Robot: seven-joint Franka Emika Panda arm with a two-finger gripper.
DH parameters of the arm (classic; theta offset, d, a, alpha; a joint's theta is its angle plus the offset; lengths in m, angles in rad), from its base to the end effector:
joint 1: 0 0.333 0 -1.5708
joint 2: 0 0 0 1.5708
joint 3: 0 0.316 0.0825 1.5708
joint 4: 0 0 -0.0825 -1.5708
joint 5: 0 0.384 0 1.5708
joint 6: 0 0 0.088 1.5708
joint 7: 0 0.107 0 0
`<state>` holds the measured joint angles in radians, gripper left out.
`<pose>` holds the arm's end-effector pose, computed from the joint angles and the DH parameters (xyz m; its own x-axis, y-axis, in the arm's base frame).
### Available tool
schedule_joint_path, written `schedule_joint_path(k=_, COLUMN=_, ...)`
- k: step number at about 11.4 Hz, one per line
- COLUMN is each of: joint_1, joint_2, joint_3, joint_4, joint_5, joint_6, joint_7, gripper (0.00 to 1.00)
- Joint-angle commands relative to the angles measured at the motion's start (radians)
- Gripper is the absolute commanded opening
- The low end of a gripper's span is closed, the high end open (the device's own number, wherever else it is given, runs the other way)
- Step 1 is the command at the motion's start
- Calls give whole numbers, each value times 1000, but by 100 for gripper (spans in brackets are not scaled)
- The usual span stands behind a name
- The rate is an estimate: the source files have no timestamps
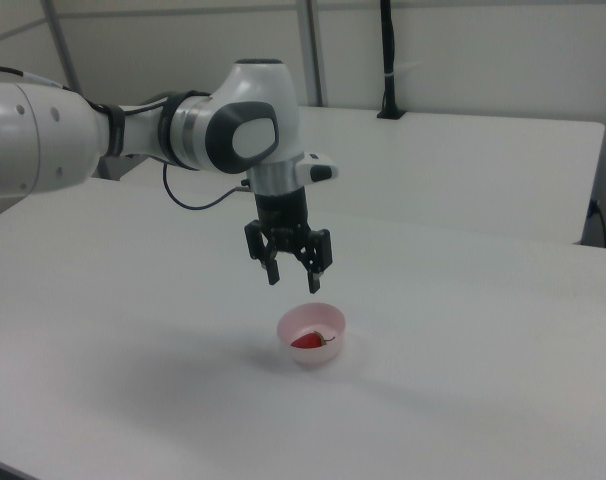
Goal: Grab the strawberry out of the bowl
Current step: 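Lower the gripper into the pink bowl around the red strawberry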
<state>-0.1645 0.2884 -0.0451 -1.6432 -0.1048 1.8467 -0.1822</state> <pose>0.6210 -0.1379 0.4407 0.9945 0.0018 -0.1049 0.0117 -0.9956 0.0932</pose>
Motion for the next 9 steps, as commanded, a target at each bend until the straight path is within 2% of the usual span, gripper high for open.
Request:
schedule_joint_path(k=1, joint_1=-16, joint_2=20, joint_3=-1, joint_4=-24, joint_5=-7, joint_6=20, joint_7=137, gripper=78)
schedule_joint_path(k=5, joint_1=-35, joint_2=93, joint_3=-1, joint_4=-29, joint_5=-7, joint_6=52, joint_7=369, gripper=80)
schedule_joint_path(k=9, joint_1=-43, joint_2=147, joint_3=7, joint_4=-35, joint_5=-9, joint_6=140, joint_7=448, gripper=80)
